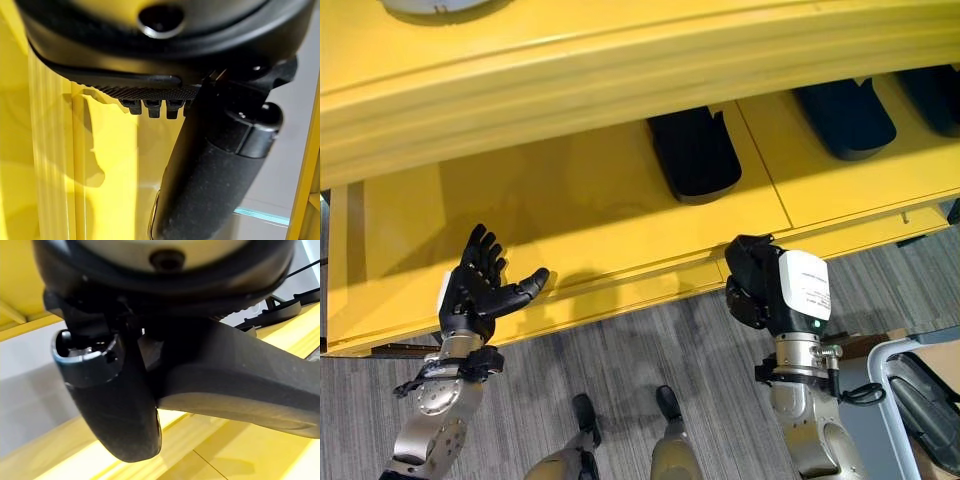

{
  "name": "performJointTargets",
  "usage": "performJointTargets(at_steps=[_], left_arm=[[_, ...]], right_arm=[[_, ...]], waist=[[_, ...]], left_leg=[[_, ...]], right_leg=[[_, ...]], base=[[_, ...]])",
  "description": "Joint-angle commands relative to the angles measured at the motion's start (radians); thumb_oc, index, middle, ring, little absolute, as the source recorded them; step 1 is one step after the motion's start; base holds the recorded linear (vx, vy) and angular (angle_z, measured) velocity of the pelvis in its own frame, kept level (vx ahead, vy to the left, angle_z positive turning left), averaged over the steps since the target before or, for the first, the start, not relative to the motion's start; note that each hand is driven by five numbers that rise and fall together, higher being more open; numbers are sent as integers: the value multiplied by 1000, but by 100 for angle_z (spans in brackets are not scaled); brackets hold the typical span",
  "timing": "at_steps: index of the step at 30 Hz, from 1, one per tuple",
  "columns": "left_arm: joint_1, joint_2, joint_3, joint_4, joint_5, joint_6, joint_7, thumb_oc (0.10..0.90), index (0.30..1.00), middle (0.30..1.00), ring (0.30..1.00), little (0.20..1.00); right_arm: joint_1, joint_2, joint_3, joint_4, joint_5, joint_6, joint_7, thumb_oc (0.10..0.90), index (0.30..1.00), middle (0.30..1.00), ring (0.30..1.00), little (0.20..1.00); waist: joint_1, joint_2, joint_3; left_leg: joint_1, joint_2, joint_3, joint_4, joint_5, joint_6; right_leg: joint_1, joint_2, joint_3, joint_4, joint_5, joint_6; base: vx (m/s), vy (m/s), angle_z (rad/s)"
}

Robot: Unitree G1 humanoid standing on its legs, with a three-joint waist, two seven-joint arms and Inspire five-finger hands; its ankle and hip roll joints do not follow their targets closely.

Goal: Move parts from the plastic box to the shelf.

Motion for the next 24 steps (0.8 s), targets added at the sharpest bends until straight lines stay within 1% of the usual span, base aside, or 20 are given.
performJointTargets(at_steps=[1, 5, 8, 9, 11, 14, 17, 21, 24], left_arm=[[-64, 18, 60, -69, 23, -101, 18, 900, 1000, 1000, 1000, 1000], [-63, 16, 60, -73, 26, -99, 16, 900, 1000, 1000, 1000, 1000], [-61, 17, 59, -74, 24, -96, 8, 900, 1000, 1000, 1000, 1000], [-61, 17, 60, -74, 23, -96, 8, 900, 1000, 1000, 1000, 1000], [-58, 17, 54, -70, 14, -93, -12, 900, 1000, 1000, 1000, 1000], [-60, 15, 40, -58, -8, -91, -32, 900, 1000, 1000, 1000, 1000], [-56, 16, 43, -48, -21, -94, -38, 900, 1000, 1000, 1000, 1000], [-48, 20, 68, -46, -24, -102, -37, 900, 1000, 1000, 1000, 1000], [-41, 22, 89, -38, -30, -112, -27, 900, 1000, 1000, 1000, 1000]], right_arm=[[-71, -47, -26, -7, 34, -62, -33, 400, 300, 300, 300, 300], [-74, -55, 0, 1, 36, -66, -13, 400, 300, 300, 300, 300], [-115, -66, 37, -27, 85, -101, 17, 400, 300, 300, 300, 300], [-116, -67, 37, -27, 86, -101, 18, 400, 300, 300, 300, 300], [-157, -73, 77, -53, 217, -149, 73, 400, 300, 300, 300, 300], [-195, -88, 105, -49, 353, -167, 124, 400, 300, 300, 300, 300], [-230, -94, 130, -26, 482, -162, 168, 400, 300, 300, 300, 300], [-264, -103, 155, -23, 591, -171, 222, 400, 300, 300, 300, 300], [-293, -104, 187, -29, 641, -175, 251, 400, 300, 300, 300, 300]], waist=[[18, -14, -155], [21, -12, -150], [27, -12, -145], [26, -11, -145], [34, -12, -140], [39, -11, -137], [46, -10, -132], [60, -8, -127], [75, -5, -123]], left_leg=[[63, 106, 9, -2, -28, -83], [64, 109, -1, -2, -26, -87], [61, 113, -4, -2, -22, -90], [61, 114, -5, -2, -22, -91], [58, 116, -12, -2, -18, -93], [56, 115, -19, -2, -15, -95], [50, 113, -27, -2, -13, -97], [45, 109, -37, -2, -11, -100], [42, 108, -47, -2, -7, -103]], right_leg=[[24, -18, 32, -1, -43, 20], [32, -14, 20, -1, -48, 16], [32, -10, 12, -1, -48, 14], [32, -10, 12, -1, -48, 14], [37, -8, 3, -1, -50, 11], [43, -8, -7, -1, -51, 8], [47, -13, -19, -1, -54, 9], [52, -18, -36, -1, -56, 7], [60, -19, -50, -1, -60, 5]], base=[[0, 0, 0], [6, -17, 1], [-1, -37, 7], [-5, -31, 3], [-2, -35, 6], [6, -26, 8], [1, -17, 13], [8, -20, 5], [12, -32, 17]])
